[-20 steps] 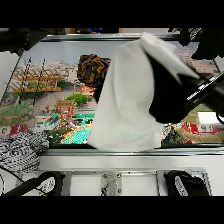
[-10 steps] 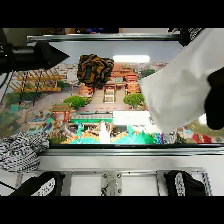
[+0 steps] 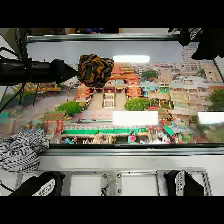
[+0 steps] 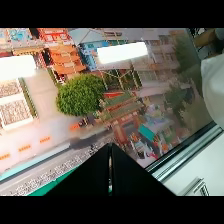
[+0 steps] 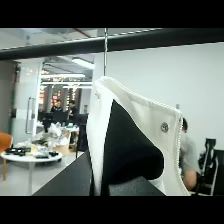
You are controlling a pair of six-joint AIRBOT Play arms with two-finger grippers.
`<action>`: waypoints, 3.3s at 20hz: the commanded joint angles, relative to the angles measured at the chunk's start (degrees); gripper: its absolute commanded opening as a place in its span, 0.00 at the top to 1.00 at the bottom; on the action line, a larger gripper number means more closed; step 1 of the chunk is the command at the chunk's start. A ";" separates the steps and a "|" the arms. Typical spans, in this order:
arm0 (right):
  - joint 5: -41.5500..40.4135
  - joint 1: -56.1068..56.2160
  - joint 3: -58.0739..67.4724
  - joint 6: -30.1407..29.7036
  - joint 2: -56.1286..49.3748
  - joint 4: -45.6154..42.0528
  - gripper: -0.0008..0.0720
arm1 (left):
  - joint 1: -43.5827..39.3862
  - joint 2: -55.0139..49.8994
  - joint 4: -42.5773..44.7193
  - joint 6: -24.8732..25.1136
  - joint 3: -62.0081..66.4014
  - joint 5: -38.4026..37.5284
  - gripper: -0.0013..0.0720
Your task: Fold the clothes and pants, and hang the long-sleeved shirts on hangers.
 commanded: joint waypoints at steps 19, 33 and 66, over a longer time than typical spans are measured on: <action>-5.64 -8.76 21.09 11.82 -20.04 -7.87 0.97 | -0.04 0.02 0.24 0.46 -7.82 -6.40 0.96; 11.19 -14.05 21.09 11.37 -21.27 -5.25 0.94 | -0.04 0.02 -0.24 -1.42 -7.82 -6.62 0.96; 82.53 61.57 16.26 8.52 -31.82 4.52 0.19 | -0.04 10.75 11.72 -0.81 -7.80 -3.54 0.96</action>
